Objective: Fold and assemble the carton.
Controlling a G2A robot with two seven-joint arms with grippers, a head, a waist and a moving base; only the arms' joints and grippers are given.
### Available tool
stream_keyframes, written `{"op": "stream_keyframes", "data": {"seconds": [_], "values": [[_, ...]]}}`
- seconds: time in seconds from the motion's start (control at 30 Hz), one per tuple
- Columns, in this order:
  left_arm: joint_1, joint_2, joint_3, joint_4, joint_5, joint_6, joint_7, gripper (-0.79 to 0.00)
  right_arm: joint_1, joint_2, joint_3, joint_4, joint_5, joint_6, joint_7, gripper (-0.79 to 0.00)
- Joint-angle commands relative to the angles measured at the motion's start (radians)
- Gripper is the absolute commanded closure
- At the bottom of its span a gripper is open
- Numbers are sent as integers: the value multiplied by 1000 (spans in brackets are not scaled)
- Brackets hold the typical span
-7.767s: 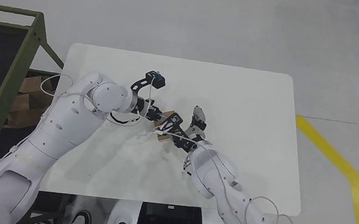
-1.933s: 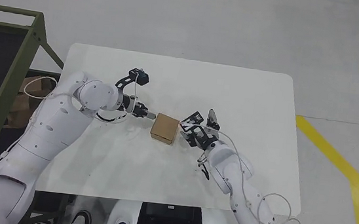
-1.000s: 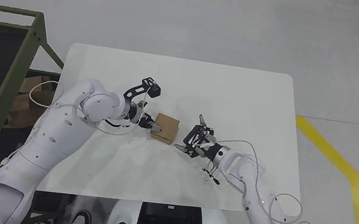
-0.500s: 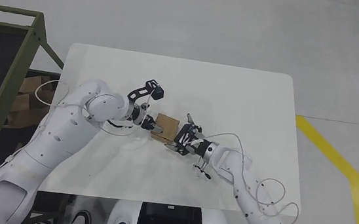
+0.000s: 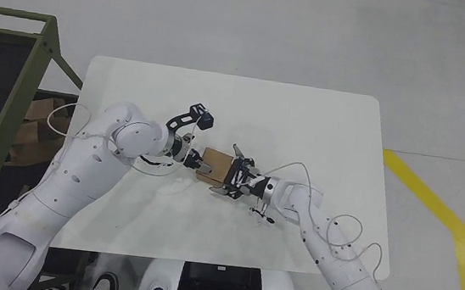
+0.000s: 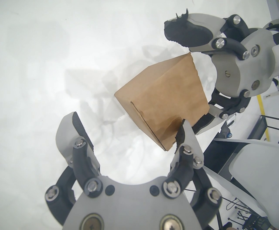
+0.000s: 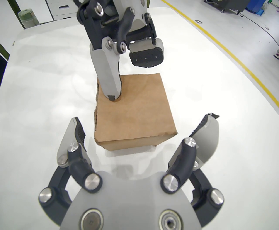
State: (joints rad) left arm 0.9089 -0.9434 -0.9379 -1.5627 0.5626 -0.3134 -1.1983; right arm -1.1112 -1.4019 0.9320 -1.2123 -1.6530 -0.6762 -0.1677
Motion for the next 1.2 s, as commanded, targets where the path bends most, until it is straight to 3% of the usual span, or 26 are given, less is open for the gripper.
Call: {"op": "stream_keyframes", "data": {"seconds": [0.0,0.73,1.17], "values": [[-1,0,1,0,1,0,-1,-748,16,-3,-12,22,-1,-1,-13,-785],[-6,-2,8,-3,7,1,-4,-723,142,-17,-89,216,-1,-50,-196,-785],[-11,-5,15,4,7,-2,-3,-720,178,-28,-127,260,14,-51,-202,-785]]}}
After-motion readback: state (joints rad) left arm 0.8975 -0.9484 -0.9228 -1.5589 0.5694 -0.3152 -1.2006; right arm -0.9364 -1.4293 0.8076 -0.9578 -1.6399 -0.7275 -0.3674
